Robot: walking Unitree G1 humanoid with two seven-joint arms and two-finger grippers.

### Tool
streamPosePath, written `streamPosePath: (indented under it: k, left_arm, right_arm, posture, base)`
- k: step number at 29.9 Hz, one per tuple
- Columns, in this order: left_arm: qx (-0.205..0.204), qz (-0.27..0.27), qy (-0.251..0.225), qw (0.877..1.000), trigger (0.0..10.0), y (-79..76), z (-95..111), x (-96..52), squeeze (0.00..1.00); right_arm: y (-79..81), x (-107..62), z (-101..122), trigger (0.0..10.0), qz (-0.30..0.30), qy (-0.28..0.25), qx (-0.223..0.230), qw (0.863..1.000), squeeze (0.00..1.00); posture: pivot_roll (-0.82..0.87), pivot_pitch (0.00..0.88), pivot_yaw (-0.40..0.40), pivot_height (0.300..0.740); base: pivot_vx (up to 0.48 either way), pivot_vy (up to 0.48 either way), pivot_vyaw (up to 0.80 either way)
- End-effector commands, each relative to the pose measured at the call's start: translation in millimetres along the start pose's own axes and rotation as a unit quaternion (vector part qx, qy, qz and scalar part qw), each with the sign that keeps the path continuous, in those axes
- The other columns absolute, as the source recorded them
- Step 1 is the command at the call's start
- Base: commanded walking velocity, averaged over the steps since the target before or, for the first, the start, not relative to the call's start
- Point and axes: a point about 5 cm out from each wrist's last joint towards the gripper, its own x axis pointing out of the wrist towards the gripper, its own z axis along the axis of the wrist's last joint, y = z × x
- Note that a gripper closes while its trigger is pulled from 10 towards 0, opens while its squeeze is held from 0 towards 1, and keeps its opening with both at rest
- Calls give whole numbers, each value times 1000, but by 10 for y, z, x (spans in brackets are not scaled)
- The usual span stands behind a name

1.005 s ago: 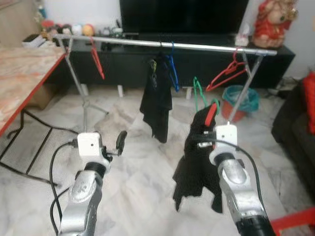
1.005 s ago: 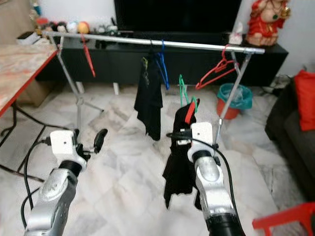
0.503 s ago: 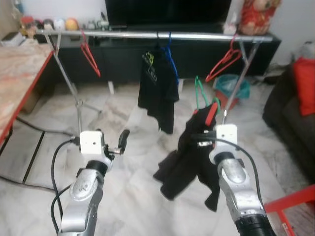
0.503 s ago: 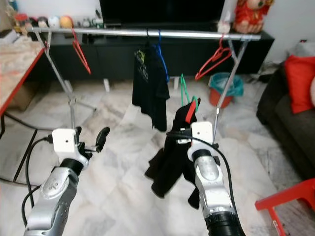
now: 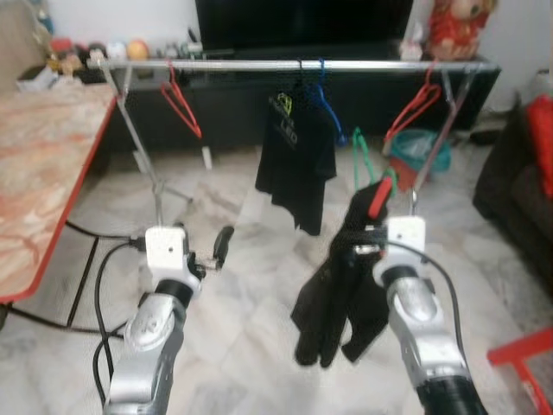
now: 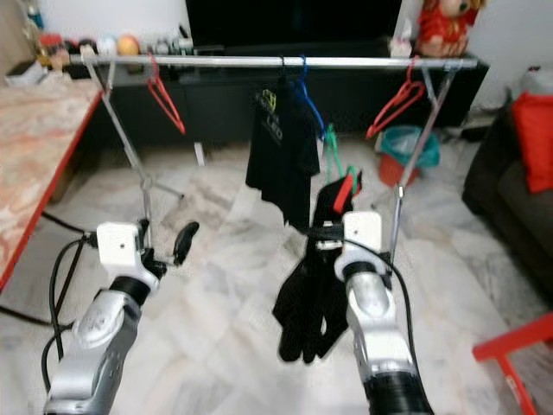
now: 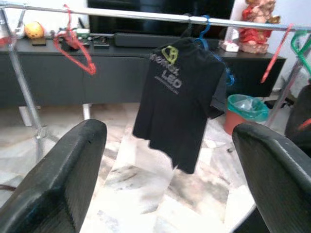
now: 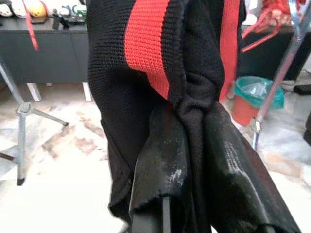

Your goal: Hang hanger

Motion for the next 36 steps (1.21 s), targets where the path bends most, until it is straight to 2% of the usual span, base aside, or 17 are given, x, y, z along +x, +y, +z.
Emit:
streamPosePath:
  k: [1,21,36]
  left_arm:
    - [1,-4,-5,1000,10000,-8,34,-10,0]
    - [3,-33,3,999,10000,-67,6,-48,0]
    - [4,-32,-1,999,10000,-12,40,-20,0]
  right_arm:
    - [7,32,122,10000,2,-26,-1,1000,0]
    - [-29,68,127,10000,-4,-24,-20,1000,0]
    - [-97,100,118,10000,-28,-18,-5,999,0]
  posture:
    - [2,0,10,740]
    - [6,0,6,740]
    - [22,0,18,740]
  base:
    - [0,0,0]
    - [0,0,0]
    - [0,0,0]
